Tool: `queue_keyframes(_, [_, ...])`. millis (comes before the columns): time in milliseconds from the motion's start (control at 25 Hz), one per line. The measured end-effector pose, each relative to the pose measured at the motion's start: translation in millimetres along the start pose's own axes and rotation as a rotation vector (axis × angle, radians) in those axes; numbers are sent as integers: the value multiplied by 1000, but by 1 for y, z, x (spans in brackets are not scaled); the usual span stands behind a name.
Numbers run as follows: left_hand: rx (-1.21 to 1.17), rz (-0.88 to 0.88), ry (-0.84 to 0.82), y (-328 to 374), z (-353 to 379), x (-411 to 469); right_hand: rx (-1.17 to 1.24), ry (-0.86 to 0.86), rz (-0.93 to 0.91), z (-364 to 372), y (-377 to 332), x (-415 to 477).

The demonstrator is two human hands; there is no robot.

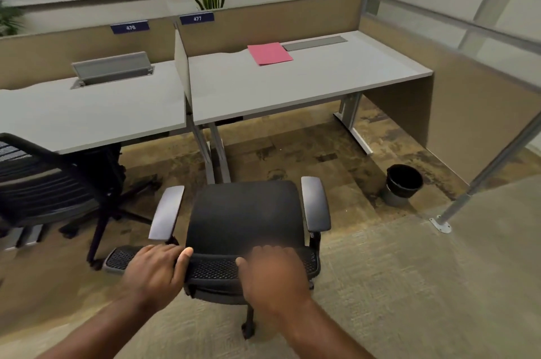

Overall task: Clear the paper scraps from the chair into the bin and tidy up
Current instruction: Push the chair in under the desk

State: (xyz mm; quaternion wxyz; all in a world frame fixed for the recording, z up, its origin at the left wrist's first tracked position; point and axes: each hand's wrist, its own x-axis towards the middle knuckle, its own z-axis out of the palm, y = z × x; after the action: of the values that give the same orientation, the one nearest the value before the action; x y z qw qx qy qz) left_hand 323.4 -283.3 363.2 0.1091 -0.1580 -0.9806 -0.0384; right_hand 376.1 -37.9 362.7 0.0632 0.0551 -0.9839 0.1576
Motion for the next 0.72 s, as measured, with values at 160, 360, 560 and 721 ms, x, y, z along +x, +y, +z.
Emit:
queue_keyframes(160, [-5, -39, 16, 24, 4, 12, -12, 46, 51, -7, 25, 15])
queue_keyframes(360, [-13, -79, 24, 54, 10, 40, -57, 107, 37, -12, 62, 39])
queue_keyframes(560, [-18, -100, 13, 89, 20, 83, -67, 173, 28, -16, 115, 74])
queue_keyframes(721, [-76, -135, -3, 123, 37, 129, -119, 192, -105, -32, 166, 112])
